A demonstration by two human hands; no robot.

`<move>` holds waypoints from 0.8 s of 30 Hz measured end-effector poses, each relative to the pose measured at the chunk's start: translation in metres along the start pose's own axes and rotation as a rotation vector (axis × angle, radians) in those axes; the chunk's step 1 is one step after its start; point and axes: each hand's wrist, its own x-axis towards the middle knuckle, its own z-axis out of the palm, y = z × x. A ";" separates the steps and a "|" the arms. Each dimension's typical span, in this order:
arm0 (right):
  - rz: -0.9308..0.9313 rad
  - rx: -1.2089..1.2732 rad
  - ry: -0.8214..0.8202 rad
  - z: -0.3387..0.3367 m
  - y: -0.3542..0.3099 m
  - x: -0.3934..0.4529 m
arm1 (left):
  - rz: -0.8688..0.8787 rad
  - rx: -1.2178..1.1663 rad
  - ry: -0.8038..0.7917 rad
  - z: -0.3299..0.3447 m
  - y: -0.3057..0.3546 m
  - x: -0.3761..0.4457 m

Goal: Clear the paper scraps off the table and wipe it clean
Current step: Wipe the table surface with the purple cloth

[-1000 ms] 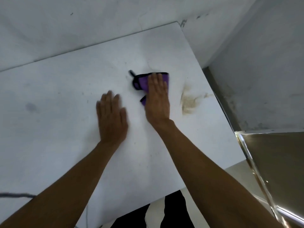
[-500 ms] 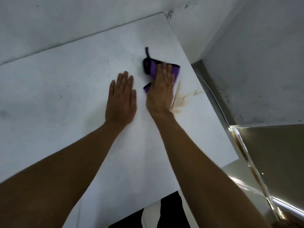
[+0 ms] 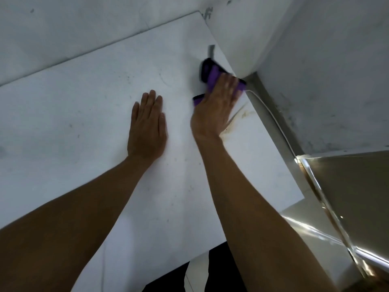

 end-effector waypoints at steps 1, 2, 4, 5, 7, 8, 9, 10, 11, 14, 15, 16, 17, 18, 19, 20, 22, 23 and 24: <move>-0.127 0.032 0.010 0.001 -0.005 -0.015 | 0.004 -0.014 0.008 0.000 -0.001 -0.001; -0.257 0.060 -0.008 0.003 -0.009 -0.032 | 0.005 -0.034 0.013 0.002 -0.002 -0.002; -0.479 0.137 -0.123 0.005 -0.007 -0.068 | -0.034 -0.112 0.037 0.003 -0.008 -0.004; -0.568 0.162 -0.215 0.005 0.002 -0.084 | -0.110 -0.233 0.059 0.002 -0.007 -0.006; -0.693 0.101 -0.357 0.001 0.027 -0.101 | -0.176 -0.335 0.075 0.001 -0.010 -0.012; -0.727 0.058 -0.385 -0.001 0.039 -0.102 | -0.130 -0.280 0.050 0.001 -0.011 -0.015; -0.742 0.033 -0.401 -0.004 0.047 -0.099 | -0.095 -0.257 0.031 0.002 -0.012 -0.018; -0.741 0.026 -0.409 -0.006 0.050 -0.094 | -0.077 -0.244 0.019 0.002 -0.009 -0.019; -0.730 0.028 -0.407 -0.009 0.053 -0.088 | -0.076 -0.221 0.030 0.002 -0.005 -0.020; -0.679 0.006 -0.395 -0.015 0.063 -0.070 | -0.071 -0.177 0.093 0.002 0.016 -0.024; -0.667 -0.009 -0.391 -0.016 0.069 -0.065 | -0.066 -0.157 0.114 0.003 0.024 -0.024; -0.653 -0.020 -0.386 -0.017 0.074 -0.060 | -0.068 -0.135 0.118 0.005 0.031 -0.023; -0.637 -0.025 -0.377 -0.017 0.077 -0.055 | -0.076 -0.117 0.111 0.006 0.039 -0.021; -0.616 -0.022 -0.360 -0.018 0.080 -0.050 | -0.078 -0.112 0.096 0.008 0.045 -0.017; -0.588 -0.012 -0.341 -0.018 0.080 -0.047 | -0.079 -0.114 0.075 0.011 0.051 -0.013; -0.557 -0.004 -0.325 -0.018 0.080 -0.043 | -0.080 -0.117 0.053 0.014 0.057 -0.009; -0.501 0.018 -0.299 -0.018 0.081 -0.037 | -0.081 -0.129 0.014 0.020 0.070 0.002; -0.482 0.024 -0.283 -0.019 0.084 -0.034 | -0.086 -0.136 0.002 0.024 0.078 0.008; -0.466 0.024 -0.269 -0.021 0.088 -0.032 | -0.094 -0.141 -0.010 0.028 0.087 0.014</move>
